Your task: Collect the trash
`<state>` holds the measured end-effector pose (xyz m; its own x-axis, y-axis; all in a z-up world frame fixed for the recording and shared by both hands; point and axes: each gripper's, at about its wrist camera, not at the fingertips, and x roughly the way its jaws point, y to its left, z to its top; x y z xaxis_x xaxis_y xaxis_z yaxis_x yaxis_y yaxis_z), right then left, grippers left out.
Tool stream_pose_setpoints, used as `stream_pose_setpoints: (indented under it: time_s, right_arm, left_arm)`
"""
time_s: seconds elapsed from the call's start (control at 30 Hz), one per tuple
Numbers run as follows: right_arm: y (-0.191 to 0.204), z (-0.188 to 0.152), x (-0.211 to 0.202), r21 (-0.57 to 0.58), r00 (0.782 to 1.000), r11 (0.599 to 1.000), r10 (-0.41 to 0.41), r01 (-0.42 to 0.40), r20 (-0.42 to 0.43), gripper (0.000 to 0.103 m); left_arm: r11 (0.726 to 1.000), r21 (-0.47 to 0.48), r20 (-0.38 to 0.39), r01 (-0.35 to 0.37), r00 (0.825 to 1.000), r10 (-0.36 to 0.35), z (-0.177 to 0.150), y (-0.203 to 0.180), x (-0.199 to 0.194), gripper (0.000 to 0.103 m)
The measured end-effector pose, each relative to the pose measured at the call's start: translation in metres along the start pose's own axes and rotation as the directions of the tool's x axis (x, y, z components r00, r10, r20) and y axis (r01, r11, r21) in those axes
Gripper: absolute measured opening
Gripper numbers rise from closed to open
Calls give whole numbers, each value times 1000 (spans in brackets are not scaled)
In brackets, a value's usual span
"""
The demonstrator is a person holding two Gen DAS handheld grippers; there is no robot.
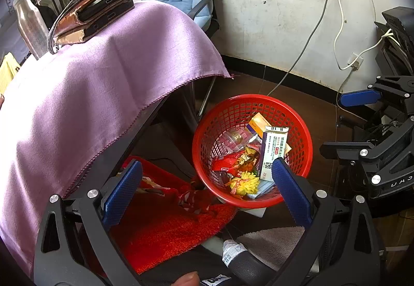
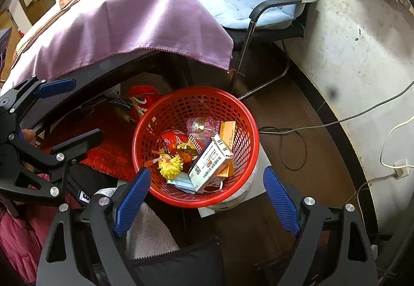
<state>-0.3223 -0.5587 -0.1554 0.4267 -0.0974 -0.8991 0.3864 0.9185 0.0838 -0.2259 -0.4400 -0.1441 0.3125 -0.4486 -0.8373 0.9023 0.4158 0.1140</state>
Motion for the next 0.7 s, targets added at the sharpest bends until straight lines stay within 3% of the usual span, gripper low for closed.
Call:
stream_pose_setpoints:
  time_s: [0.7]
  right_arm:
    - [0, 0, 0, 1, 1000, 1000, -2, 2, -1, 87]
  left_arm:
    - [1000, 2, -1, 0, 1000, 0, 0, -1, -1, 96]
